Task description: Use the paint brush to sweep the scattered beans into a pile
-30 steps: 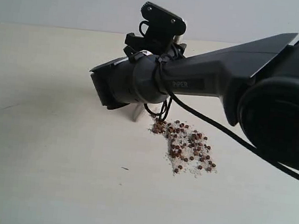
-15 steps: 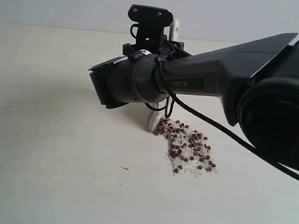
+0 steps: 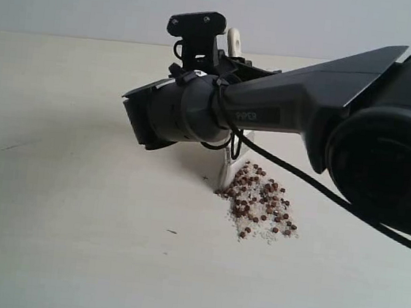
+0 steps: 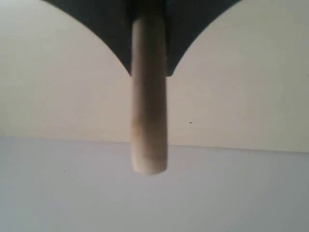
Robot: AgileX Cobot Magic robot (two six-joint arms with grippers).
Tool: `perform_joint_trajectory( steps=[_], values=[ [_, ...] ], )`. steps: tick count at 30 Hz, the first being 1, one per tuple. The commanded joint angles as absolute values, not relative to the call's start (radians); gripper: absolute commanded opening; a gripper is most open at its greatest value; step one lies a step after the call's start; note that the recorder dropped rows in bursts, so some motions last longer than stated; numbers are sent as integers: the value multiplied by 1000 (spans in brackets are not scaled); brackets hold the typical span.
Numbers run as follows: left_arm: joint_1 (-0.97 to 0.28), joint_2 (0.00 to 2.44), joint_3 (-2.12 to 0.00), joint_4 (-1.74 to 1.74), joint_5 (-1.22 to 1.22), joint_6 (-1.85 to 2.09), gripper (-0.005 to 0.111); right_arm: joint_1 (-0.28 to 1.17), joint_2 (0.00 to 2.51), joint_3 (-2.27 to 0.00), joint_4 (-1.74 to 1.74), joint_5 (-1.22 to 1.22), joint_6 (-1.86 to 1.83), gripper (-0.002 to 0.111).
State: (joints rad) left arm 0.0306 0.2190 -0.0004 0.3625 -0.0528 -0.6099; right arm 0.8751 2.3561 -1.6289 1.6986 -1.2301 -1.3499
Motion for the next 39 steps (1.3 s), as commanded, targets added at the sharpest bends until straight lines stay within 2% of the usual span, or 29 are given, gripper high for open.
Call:
perform_joint_trajectory(
  steps=[1, 18, 28, 39],
  values=[
    [35, 214, 0, 355, -56, -604, 0, 873, 2352, -1623, 1676, -1221, -1305, 0],
    [35, 214, 0, 355, -56, -603, 0, 886, 2224, -1623, 1649, -1221, -1122, 0],
    [35, 214, 0, 355, -56, -603, 0, 1020, 2089, -1595, 1701, -1221, -1112, 0],
    [35, 214, 0, 355, -56, -603, 0, 1223, 1904, -1289, 1744, -1221, -1129, 0]
  ],
)
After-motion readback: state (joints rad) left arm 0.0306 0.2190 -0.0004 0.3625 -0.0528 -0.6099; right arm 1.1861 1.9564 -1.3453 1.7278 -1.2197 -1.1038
